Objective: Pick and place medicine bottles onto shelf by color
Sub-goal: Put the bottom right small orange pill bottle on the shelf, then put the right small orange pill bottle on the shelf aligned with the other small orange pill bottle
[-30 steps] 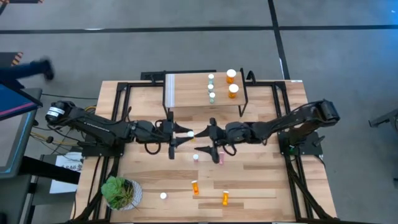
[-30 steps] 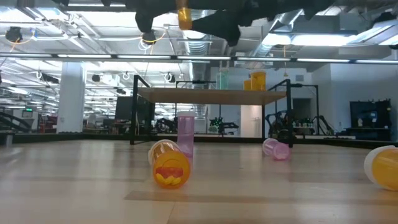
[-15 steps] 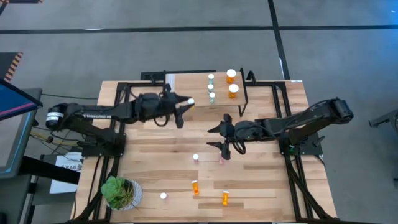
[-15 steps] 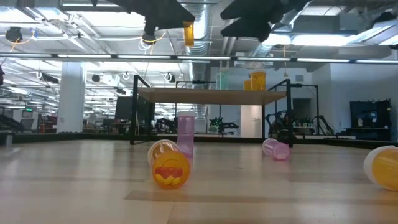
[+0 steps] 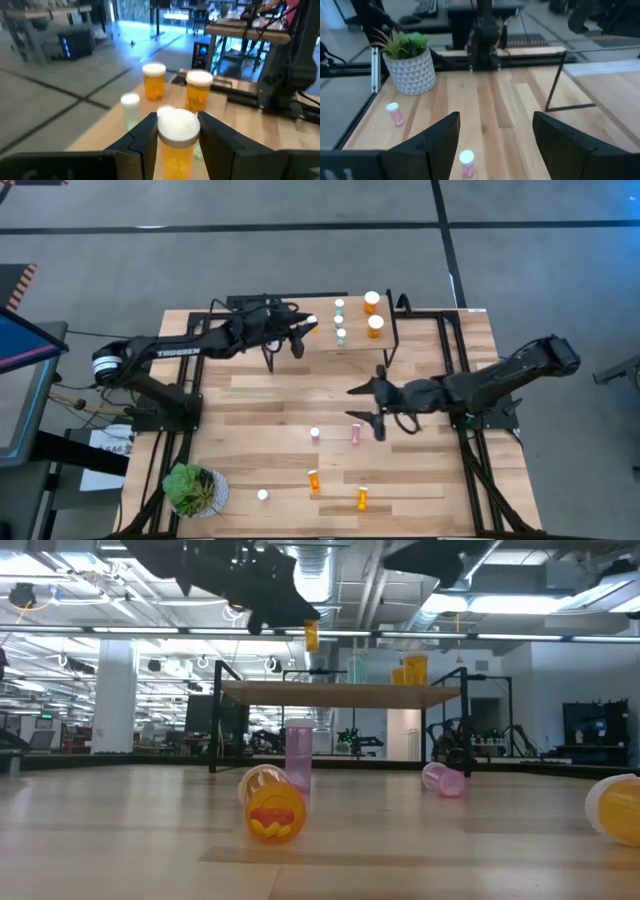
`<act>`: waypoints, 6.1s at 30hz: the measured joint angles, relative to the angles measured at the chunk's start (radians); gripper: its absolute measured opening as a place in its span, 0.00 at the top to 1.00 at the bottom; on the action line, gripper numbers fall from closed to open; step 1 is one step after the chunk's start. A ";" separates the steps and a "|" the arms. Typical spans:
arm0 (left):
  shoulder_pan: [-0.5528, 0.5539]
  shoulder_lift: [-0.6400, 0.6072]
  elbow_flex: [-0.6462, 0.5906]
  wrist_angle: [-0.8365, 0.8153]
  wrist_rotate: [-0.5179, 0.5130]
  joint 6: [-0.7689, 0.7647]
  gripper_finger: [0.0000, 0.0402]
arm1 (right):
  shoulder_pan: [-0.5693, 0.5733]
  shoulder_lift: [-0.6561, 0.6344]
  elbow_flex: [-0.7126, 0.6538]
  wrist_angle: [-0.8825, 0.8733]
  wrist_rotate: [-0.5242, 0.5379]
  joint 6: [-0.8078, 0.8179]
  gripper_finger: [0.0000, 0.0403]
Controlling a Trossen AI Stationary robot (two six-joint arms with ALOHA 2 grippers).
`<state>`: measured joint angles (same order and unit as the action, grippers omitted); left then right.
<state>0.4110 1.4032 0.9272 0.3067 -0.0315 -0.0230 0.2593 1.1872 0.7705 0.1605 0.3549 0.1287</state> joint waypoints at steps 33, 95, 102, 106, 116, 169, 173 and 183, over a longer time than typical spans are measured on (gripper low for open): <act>0.161 0.311 0.171 -0.004 -0.085 0.021 0.73 | 0.086 -0.133 -0.176 0.170 0.094 0.063 0.32; 0.012 -0.193 0.121 -0.648 -0.059 0.065 0.46 | 0.081 -0.133 -0.176 0.151 0.096 0.081 0.32; -0.351 -0.383 -0.053 -0.514 -0.138 -0.023 0.53 | 0.081 -0.134 -0.176 0.150 0.096 0.084 0.32; -0.554 -0.413 -0.173 -0.326 -0.188 -0.049 0.55 | 0.081 -0.133 -0.176 0.154 0.096 0.087 0.32; -0.752 -0.280 -0.320 -0.152 -0.291 -0.117 0.55 | 0.075 -0.070 -0.176 0.164 0.096 0.107 0.32; -0.728 0.087 -0.084 -0.202 -0.134 -0.001 0.55 | 0.436 0.397 0.118 -0.302 0.000 1.127 0.32; -0.723 0.087 -0.084 -0.203 -0.134 0.000 0.55 | 0.439 0.501 0.313 -0.689 -0.032 1.275 0.32; -0.724 0.087 -0.084 -0.220 -0.133 0.012 0.55 | 0.439 0.733 0.576 -0.826 -0.186 1.307 0.32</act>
<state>-0.3126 1.4899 0.8433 0.0872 -0.1646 -0.0113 0.6979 1.9205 1.3463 -0.6655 0.1691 1.4360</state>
